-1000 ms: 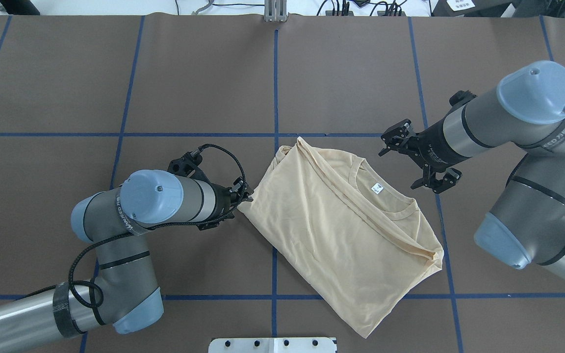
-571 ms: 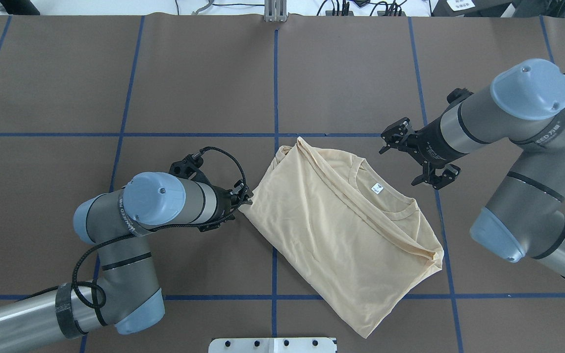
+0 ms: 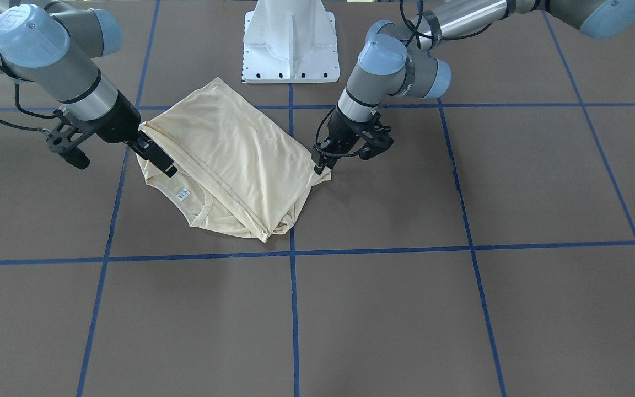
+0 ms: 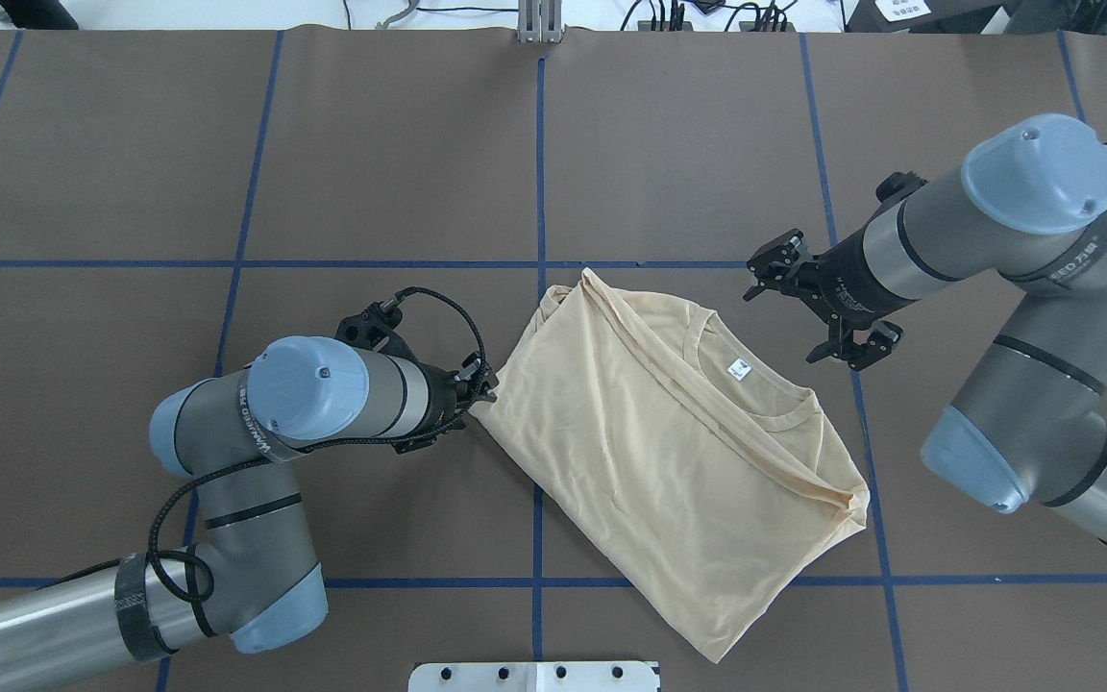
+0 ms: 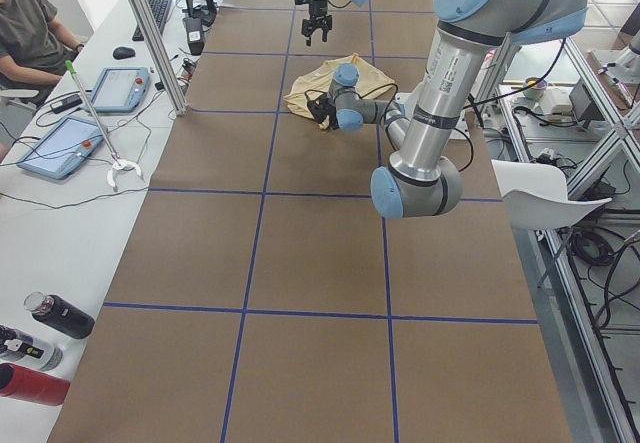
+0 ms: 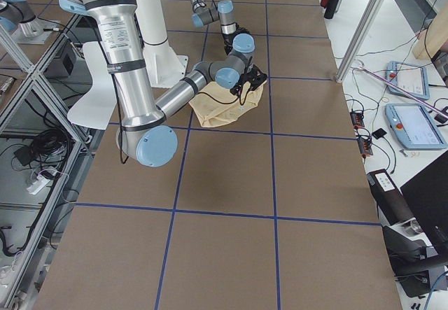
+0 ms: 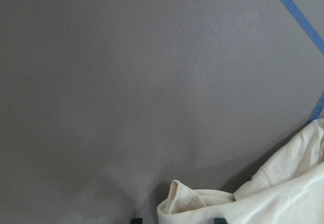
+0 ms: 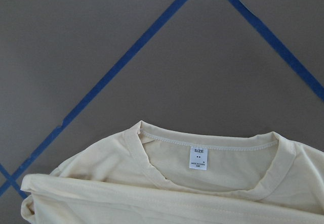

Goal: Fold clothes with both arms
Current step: 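Withdraw the left gripper while the right gripper moves to the shirt's near edge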

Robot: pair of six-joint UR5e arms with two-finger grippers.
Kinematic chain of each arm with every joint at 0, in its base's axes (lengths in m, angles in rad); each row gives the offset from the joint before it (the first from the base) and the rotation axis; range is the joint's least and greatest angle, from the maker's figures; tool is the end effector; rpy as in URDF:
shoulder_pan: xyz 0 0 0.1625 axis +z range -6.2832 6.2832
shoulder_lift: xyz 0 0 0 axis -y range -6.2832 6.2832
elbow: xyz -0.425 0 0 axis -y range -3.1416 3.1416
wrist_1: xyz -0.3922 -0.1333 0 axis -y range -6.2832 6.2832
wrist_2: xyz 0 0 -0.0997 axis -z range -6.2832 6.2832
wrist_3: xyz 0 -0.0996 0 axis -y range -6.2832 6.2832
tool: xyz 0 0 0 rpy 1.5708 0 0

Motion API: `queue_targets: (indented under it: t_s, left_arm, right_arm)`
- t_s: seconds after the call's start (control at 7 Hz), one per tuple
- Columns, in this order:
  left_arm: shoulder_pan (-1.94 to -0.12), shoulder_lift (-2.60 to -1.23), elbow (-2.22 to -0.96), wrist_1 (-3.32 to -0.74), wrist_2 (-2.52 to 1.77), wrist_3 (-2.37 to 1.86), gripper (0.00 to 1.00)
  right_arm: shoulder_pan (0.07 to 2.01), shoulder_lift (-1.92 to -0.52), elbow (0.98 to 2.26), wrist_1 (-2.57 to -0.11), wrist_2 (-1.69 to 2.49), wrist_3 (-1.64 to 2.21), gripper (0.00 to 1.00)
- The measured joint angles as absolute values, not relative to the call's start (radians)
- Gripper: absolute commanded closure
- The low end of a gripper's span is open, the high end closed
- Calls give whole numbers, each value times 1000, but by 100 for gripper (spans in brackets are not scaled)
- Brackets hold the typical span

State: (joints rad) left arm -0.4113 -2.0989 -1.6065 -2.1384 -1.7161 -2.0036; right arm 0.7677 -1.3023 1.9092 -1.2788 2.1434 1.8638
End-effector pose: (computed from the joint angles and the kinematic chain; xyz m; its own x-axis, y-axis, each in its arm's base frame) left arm 0.5732 -0.3797 0.2717 0.2384 -0.5567 -0.7957 0.4136 0.7995 -0.4355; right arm -0.3496 -0.4477 0.3227 0.3483 0.6736 0.6519 -0.3961 0.7361 -0.5489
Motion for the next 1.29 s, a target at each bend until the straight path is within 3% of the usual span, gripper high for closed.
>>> queue_targets:
  t_s: [0.71,1.0,1.14,1.29]
  left_arm:
    - [-534,-2122,-1561,-2186,-1664,-1831,100]
    - [-630,-2254,-1298,-2360,-1661,-1728,100]
    - [-675,-2336,-1146,-2440,-1661,-1669,82]
    - [-706,-2392,-1043,-2488,-1662,-1625,24]
  right_arm:
    - [770,-1302,1906,-1279,2140,1864,0]
    - [769,-1302,1906,-1279,2139,1864,0]
    - [768,-1301,1907,-1279,2137,1864,0]
    - [766,-1301,1907,-1279,2135,1864,0]
